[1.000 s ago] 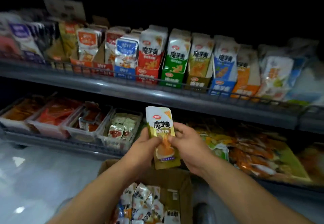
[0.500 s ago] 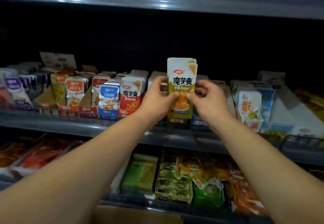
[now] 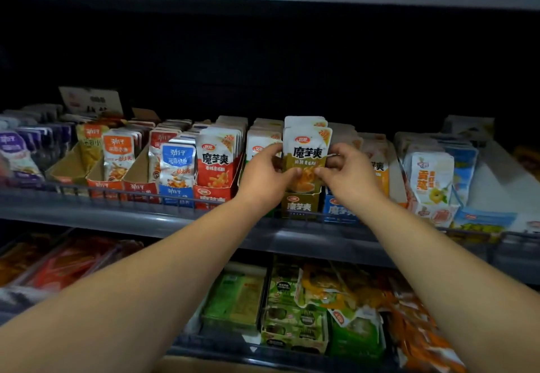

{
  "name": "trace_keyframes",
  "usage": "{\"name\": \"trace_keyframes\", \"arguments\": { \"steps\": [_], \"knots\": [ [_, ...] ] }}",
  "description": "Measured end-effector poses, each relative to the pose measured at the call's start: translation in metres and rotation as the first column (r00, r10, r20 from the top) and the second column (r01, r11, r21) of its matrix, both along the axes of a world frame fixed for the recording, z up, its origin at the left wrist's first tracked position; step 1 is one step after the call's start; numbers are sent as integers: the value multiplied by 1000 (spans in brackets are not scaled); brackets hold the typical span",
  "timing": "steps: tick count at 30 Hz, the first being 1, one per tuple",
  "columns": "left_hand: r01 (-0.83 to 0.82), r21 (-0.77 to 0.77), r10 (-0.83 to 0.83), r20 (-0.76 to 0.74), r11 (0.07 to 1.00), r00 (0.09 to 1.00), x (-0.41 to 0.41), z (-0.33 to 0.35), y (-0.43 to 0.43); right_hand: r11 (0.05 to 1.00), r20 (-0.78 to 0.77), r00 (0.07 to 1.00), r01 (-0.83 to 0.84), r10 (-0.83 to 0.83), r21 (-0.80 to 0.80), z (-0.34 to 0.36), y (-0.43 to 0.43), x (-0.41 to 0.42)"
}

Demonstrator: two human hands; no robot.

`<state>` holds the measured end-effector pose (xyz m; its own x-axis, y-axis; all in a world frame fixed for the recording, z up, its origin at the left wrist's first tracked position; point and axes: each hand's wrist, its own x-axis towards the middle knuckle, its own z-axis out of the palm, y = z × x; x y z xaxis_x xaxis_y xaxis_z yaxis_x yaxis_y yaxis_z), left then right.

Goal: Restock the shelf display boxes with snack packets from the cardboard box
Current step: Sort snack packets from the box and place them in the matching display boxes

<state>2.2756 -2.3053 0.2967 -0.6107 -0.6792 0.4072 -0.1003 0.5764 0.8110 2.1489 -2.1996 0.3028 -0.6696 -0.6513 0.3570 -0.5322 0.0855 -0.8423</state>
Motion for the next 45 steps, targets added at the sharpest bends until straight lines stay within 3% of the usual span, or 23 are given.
{"name": "trace_keyframes", "arguments": {
  "steps": [6,20,24,29,33,37,42,45],
  "knots": [
    [-67,-133,89,169,989,982,-4,-14,-3,981,-328,944,92,-33,168,-11,7,-3],
    [-44,-32,50,231,999,972,-3,-15,-10,944,-372,919,231,-133,233,-14,-13,-14],
    [-36,-45,46,235,998,971,-2,-13,-11,929,-460,875,286,-153,236,-14,-18,-11],
    [-22,-66,38,244,998,969,0,-13,-12,937,-463,879,253,-118,242,-12,-14,-10],
    [-2,-63,18,253,998,967,1,-14,-14,948,-540,831,265,-130,179,-6,-11,-7],
    [17,-41,-6,242,999,970,2,-15,-17,980,-556,831,101,13,173,-10,-3,-1],
    [21,-45,-9,245,999,970,3,-13,-18,894,-732,629,127,263,431,-24,8,11],
    [17,-34,-9,241,999,970,3,-12,-17,865,-751,589,165,300,474,-27,8,12]
  ]
}}
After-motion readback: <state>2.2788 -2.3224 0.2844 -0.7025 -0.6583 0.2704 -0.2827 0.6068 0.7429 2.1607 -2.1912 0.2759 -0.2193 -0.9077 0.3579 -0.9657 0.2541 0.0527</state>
